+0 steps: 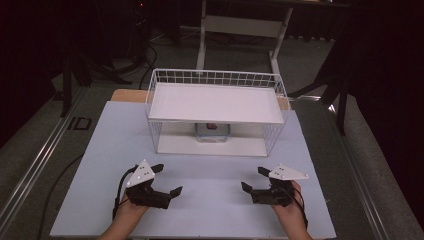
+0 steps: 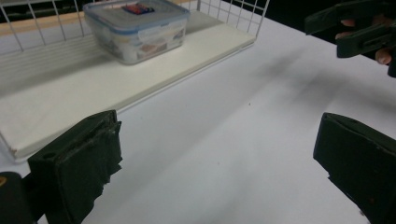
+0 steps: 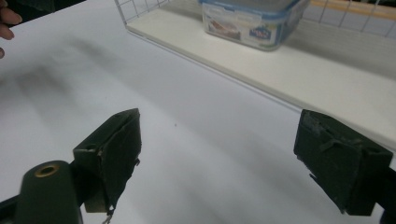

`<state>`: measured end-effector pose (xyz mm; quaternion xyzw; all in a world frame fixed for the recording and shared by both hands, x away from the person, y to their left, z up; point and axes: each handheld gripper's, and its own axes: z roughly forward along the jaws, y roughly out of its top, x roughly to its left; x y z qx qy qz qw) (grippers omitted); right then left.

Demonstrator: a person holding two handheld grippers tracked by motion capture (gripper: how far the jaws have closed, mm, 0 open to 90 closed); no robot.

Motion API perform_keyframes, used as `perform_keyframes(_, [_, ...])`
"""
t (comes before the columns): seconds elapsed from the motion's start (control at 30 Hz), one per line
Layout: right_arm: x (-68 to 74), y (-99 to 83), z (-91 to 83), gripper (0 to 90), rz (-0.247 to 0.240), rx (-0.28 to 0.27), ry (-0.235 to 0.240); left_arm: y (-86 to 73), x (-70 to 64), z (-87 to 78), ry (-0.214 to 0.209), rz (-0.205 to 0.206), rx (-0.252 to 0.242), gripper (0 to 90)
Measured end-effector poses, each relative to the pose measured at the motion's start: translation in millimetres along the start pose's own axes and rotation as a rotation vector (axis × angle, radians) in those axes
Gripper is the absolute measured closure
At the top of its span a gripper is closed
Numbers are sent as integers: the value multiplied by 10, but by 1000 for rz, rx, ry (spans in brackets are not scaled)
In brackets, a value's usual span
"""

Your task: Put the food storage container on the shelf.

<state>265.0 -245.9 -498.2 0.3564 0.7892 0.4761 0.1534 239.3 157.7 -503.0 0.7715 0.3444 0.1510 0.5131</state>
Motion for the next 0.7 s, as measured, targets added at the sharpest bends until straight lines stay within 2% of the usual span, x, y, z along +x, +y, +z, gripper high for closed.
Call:
perform_keyframes(0.23, [-71,-123,-70,150,7,-11,-10,-98,47,-9,23,-16,-3,18])
perform_keyframes(0.3, [-91,-150,-78,150,6,2,-13,-106,62,-9,26,-26,-6,18])
perform_keyframes(0.4, [-121,-176,-86,150,12,-1,-17,-107,64,-14,46,-11,-5,18])
perform_keyframes(0.57, [-157,-215,-89,150,11,13,-24,-78,46,-31,32,-4,-27,18])
perform_keyframes(0.7, [-160,-208,-89,150,8,1,-34,-65,23,-31,11,0,-37,18])
